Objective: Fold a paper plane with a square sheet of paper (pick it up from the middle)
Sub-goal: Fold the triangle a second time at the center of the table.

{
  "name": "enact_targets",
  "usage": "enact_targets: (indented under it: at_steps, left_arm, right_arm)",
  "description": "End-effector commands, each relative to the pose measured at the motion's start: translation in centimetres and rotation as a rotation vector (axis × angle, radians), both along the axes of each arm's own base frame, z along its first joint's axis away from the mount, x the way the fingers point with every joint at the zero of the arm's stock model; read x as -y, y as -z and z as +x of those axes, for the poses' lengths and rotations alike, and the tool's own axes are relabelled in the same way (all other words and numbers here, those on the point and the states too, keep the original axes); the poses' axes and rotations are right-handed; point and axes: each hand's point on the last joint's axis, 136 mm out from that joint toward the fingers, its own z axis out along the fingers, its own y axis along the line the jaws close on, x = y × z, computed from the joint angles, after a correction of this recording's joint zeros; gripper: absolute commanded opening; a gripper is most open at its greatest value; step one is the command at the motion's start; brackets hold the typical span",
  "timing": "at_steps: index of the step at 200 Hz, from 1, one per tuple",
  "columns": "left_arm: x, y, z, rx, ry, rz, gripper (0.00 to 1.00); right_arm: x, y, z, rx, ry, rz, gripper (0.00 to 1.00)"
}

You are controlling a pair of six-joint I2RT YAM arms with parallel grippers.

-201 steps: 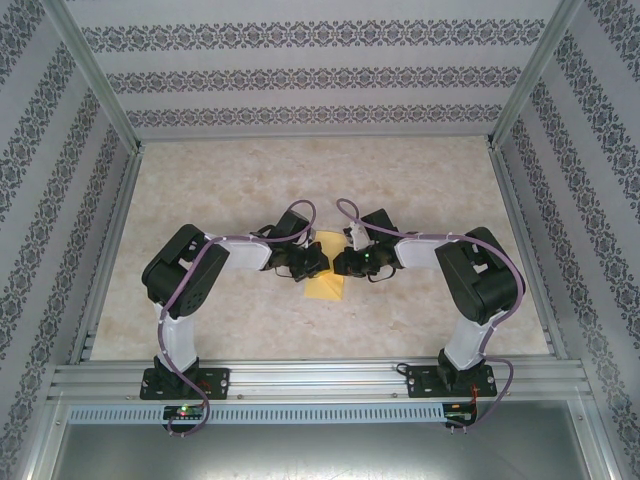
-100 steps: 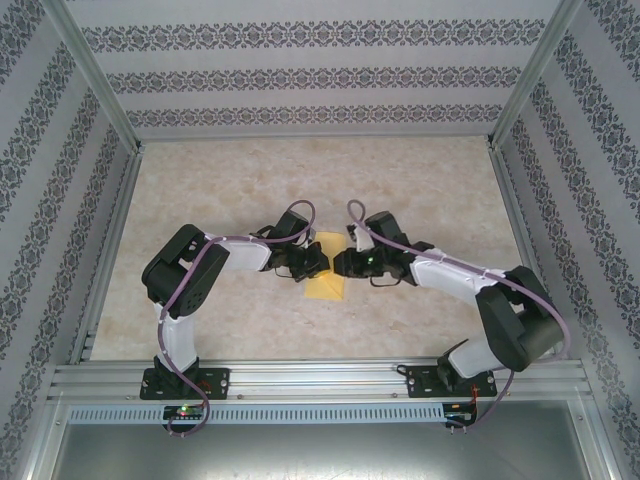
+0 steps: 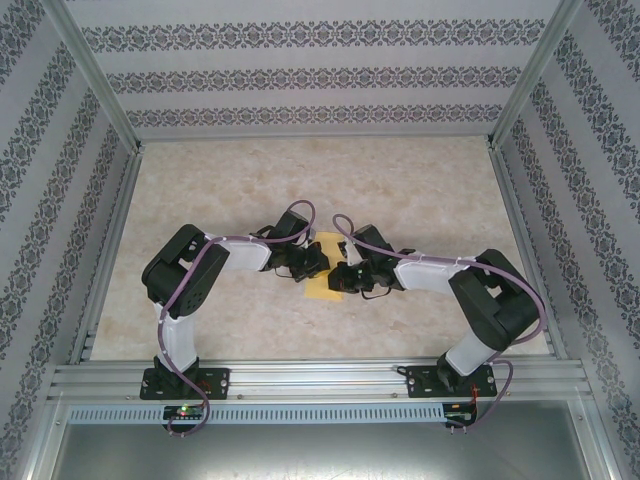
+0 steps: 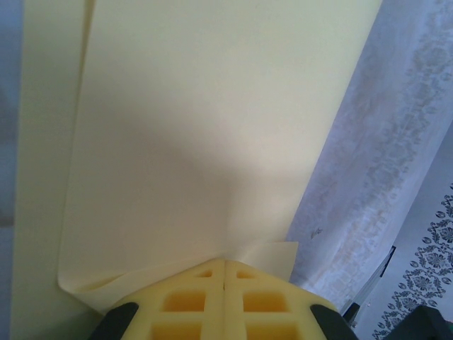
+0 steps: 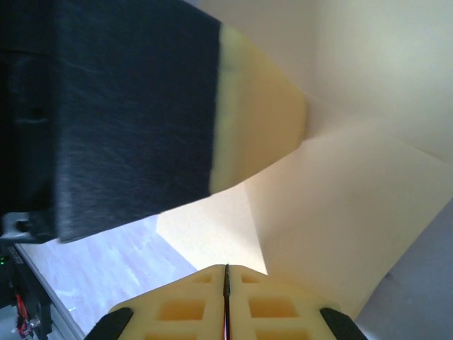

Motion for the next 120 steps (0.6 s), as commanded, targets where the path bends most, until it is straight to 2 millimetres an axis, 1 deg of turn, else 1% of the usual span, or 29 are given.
enact_targets:
  at_steps: [1, 21, 52, 95, 120]
  left_arm:
    - [-2.2, 3.8, -1.9, -0.104, -0.022, 0.115, 0.00]
    - [-2.2, 3.8, -1.9, -0.103, -0.021, 0.115, 0.00]
    - [-2.2, 3.9, -1.9, -0.105, -0.022, 0.119, 0.00]
    - [-2.4, 3.9, -1.8, -0.102, -0.026, 0.124, 0.00]
    - [-2.4, 3.9, -1.8, -0.101, -0.028, 0.125, 0.00]
  right_arm:
    - [0.2, 0.8, 0.0, -0.020, 0.015, -0.017, 0.09]
    - [1.0, 1.6, -0.4, -0.029, 0.013, -0.058, 0.09]
    - [1.7, 1.5, -0.6, -0.028, 0.019, -0.061, 0.10]
    - [2.0, 1.4, -0.6, -0.022, 0.015, -0.067, 0.12]
    - [2.4, 2.1, -1.1, -0.049, 0.015, -0.091, 0.12]
